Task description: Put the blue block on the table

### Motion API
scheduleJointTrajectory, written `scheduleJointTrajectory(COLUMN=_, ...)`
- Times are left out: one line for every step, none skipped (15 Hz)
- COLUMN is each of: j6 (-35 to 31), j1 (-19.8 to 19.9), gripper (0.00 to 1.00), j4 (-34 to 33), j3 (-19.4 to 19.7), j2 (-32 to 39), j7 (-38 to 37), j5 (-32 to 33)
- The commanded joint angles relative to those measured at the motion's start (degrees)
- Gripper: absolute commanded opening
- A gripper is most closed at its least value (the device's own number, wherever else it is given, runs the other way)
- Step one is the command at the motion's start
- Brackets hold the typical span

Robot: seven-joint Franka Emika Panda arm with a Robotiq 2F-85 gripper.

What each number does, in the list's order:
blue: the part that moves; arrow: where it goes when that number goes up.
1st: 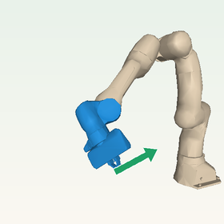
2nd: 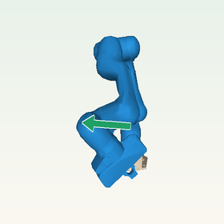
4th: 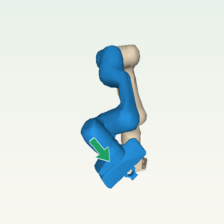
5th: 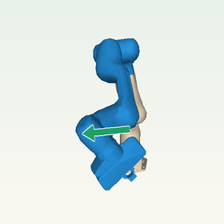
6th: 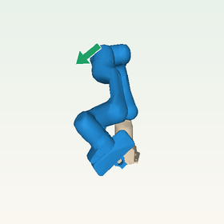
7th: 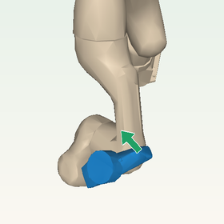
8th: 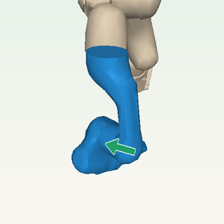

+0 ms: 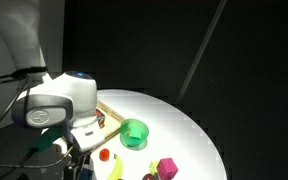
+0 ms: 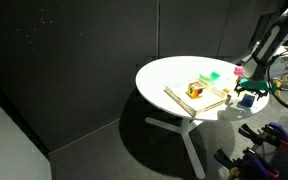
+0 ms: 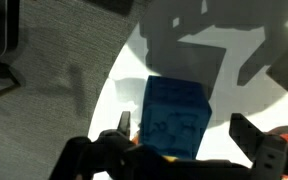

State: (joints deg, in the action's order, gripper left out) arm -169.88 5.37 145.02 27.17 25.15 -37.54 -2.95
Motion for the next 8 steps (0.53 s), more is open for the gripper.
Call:
scheduleJointTrajectory(j6=0.2, j1=-0.9, gripper=1.0, j4=0.9, j3=0.6, j2=-3.3, j7=3.3, j5=-1.6)
scheduleJointTrajectory(j6=0.6, j1=-0.9, gripper=1.0, j4=1.0, j3=0.5, j2=-4.1, j7=3.7, j5=-1.5)
scheduleJointTrajectory(j6=0.8, j1=-0.9, gripper=1.0, j4=1.2, j3=0.4, j2=-4.9, j7=4.1, j5=-1.6)
scheduleJointTrajectory(j6=1.3, j1=-0.9, gripper=1.0, j4=1.2, j3=0.3, j2=-5.7, j7=4.5, j5=-1.6)
scheduleJointTrajectory(j6=1.5, j1=-0.9, gripper=1.0, j4=1.4, j3=0.1, j2=-6.6, j7=4.9, j5=-1.5)
scheduleJointTrajectory(j6=1.9, j1=-0.8, gripper=1.0, j4=1.4, j3=-0.2, j2=-7.6, j7=5.3, j5=-1.5)
scheduleJointTrajectory(j6=2.1, j1=-0.8, gripper=1.0, j4=1.4, j3=-0.4, j2=-8.3, j7=5.6, j5=-1.4)
scheduleJointTrajectory(j6=2.5, j1=-0.9, gripper=1.0, j4=1.4, j3=-0.6, j2=-9.4, j7=6.3, j5=-1.2)
